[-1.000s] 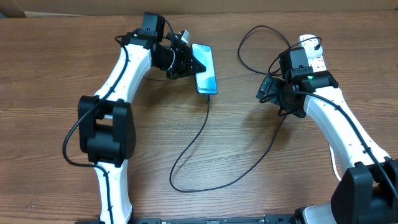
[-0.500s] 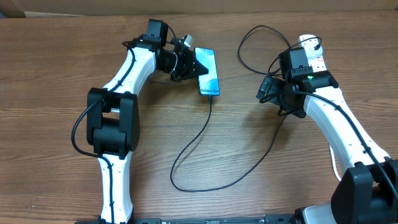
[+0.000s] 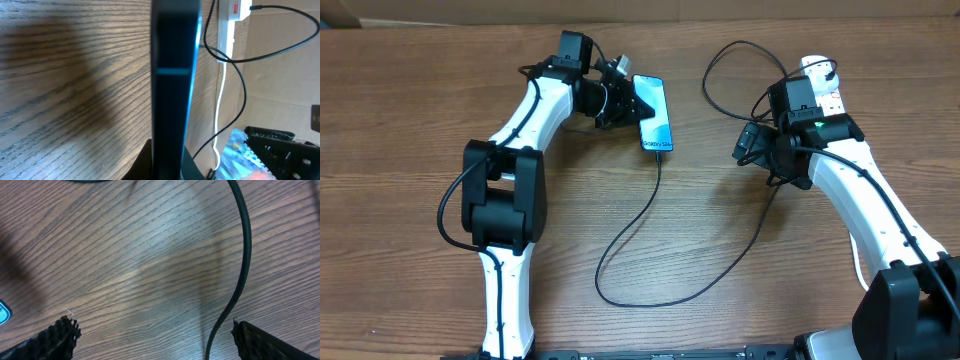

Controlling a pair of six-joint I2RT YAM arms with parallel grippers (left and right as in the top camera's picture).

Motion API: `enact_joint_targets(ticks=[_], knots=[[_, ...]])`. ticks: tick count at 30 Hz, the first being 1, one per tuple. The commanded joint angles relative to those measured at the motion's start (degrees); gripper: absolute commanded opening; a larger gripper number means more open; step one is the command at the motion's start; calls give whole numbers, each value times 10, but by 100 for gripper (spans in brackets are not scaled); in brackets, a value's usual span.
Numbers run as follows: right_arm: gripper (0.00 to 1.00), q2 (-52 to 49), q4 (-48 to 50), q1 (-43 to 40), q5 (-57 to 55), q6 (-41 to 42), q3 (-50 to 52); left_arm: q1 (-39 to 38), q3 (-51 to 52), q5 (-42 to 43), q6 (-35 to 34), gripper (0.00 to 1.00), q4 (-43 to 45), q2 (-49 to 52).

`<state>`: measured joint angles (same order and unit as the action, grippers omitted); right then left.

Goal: Plug charger to phone and switch on socket
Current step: 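Lower the charging phone toward the table with the left gripper, then set the phone flat on the table center with the left gripper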

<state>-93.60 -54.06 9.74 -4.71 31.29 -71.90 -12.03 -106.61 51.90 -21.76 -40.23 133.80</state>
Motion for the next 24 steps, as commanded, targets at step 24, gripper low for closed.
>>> enact_joint_targets(ticks=[24], knots=[[100,10,2,-3,-6,-3,-5,-28,-3,-45,-30,4,4,0]])
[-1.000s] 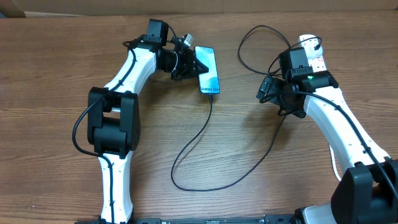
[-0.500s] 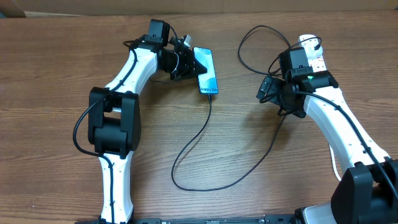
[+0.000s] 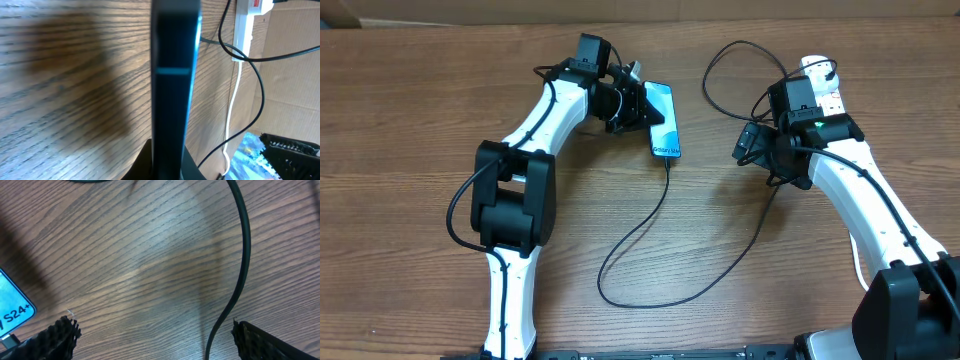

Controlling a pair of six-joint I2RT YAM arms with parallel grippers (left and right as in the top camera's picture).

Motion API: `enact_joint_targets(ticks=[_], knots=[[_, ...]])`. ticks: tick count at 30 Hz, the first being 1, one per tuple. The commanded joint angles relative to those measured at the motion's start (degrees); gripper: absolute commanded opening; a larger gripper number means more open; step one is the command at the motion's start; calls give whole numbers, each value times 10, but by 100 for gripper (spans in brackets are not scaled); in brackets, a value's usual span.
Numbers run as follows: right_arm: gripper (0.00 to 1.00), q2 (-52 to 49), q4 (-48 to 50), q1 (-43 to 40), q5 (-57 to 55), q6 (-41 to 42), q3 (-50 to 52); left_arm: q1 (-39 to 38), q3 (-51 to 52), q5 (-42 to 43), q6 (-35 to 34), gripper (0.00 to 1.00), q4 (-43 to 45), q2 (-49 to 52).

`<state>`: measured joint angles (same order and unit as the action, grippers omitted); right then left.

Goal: Plug charger to phone and switch on socket
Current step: 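Set the phone flat on the table center with the left gripper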

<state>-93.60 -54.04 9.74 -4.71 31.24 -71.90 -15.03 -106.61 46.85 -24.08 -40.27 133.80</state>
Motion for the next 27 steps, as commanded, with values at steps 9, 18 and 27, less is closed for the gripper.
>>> enact_joint_targets(ticks=[9,18,27], knots=[[100,10,2,-3,-6,-2,-5,3,-3,-14,-11,4,7,0],[100,10,2,-3,-6,-2,-5,3,-3,-24,-13,4,16,0],[100,10,2,-3,-6,-2,-5,-3,-3,-38,-26,4,37,0]])
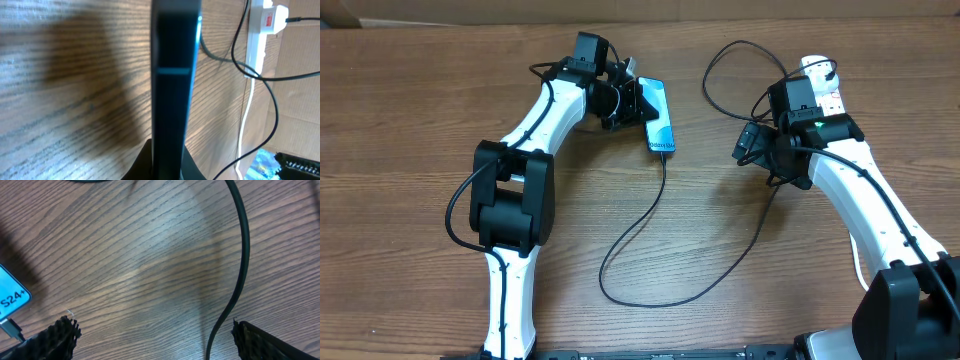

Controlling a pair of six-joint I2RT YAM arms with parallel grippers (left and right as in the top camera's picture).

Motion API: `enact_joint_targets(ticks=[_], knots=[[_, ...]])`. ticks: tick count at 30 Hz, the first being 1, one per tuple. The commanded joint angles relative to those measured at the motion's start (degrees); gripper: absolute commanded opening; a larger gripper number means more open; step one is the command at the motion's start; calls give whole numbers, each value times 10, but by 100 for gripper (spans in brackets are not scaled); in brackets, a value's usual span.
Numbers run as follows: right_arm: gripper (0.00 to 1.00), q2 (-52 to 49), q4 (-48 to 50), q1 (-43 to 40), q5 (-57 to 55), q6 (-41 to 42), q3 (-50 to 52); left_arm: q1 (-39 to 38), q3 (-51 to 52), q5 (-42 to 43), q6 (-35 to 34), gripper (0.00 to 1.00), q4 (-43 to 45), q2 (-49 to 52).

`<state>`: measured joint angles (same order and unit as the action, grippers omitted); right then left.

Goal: Plug charger to phone and switch on socket
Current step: 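Set the phone flat on the table center with the left gripper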

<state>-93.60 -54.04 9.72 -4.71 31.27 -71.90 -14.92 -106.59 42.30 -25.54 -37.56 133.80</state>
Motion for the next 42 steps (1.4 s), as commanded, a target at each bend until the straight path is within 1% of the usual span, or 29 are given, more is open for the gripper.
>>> enact_joint_targets(ticks=[1,13,20,26,34,38,40,42], knots=[[100,10,2,-3,-6,-3,-5,-5,-4,7,-17,4,15,0],[100,10,2,-3,-6,-3,-5,-13,-4,-12,-49,4,59,1],[100,10,2,-3,-6,-3,-5,-20,-4,-4,-49,4,61,16],[100,10,2,-3,-6,-3,-5,-21,-4,23,-49,4,72,35],[100,10,2,-3,-6,-2,-5,-20,-4,20,-49,4,75,43],[100,10,2,-3,-6,-3,-5,-19,-4,-18,-49,6,64,43],[100,10,2,-3,-6,-3,-5,-19,-4,-35,-48,11,56,43],[100,10,2,-3,-6,-2,-5,-19,-4,-49,-47,13,48,43]])
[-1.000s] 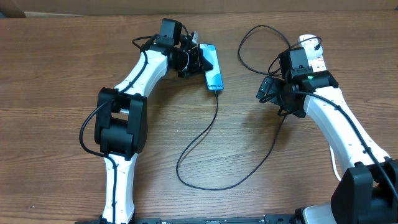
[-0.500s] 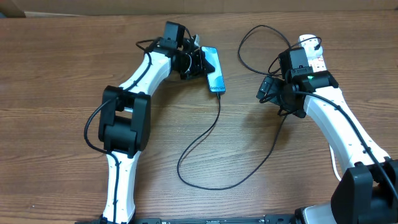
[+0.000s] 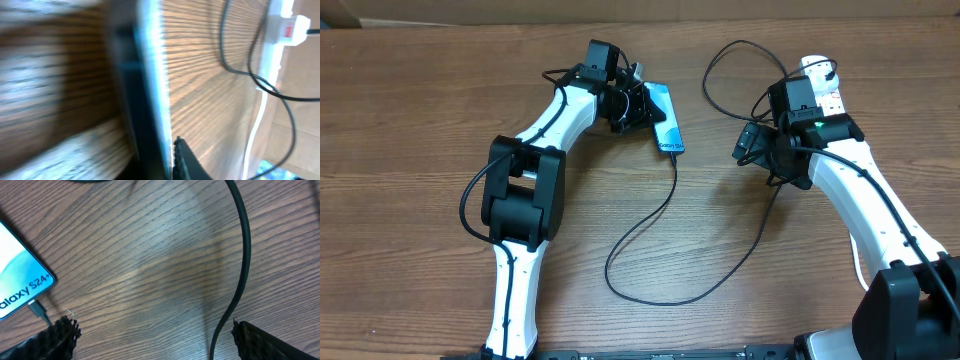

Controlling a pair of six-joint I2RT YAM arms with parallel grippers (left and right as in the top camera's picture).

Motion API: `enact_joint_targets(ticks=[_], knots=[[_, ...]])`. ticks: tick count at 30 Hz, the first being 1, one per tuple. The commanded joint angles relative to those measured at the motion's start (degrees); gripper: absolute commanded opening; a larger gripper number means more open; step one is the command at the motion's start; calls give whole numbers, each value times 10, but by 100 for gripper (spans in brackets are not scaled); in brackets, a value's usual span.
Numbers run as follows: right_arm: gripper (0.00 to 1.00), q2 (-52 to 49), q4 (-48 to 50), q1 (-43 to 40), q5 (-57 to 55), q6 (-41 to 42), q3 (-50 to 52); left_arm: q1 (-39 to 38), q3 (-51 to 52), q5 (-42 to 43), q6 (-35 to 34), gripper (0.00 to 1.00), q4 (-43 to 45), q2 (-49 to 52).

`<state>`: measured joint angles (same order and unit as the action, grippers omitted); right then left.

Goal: Plug charger to phone and switch on socket
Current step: 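Set the phone flat on the table center with the left gripper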

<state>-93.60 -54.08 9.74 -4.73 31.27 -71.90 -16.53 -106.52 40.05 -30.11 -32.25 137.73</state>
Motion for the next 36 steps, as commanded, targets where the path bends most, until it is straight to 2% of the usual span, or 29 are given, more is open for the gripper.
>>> enact_joint_targets(ticks=[1,14,23,32,36], knots=[[100,10,2,-3,-6,-3,-5,-3,-4,-33,-1,13,-7,3],[100,10,2,-3,-6,-2,-5,-3,-4,-52,14,15,-11,3],[100,10,2,-3,-6,-2,-5,0,-4,-123,14,18,-57,3],[100,10,2,-3,-6,-3,-5,10,-5,-124,19,18,-70,3],[100,10,2,-3,-6,-2,-5,14,-5,-124,43,20,-87,3]])
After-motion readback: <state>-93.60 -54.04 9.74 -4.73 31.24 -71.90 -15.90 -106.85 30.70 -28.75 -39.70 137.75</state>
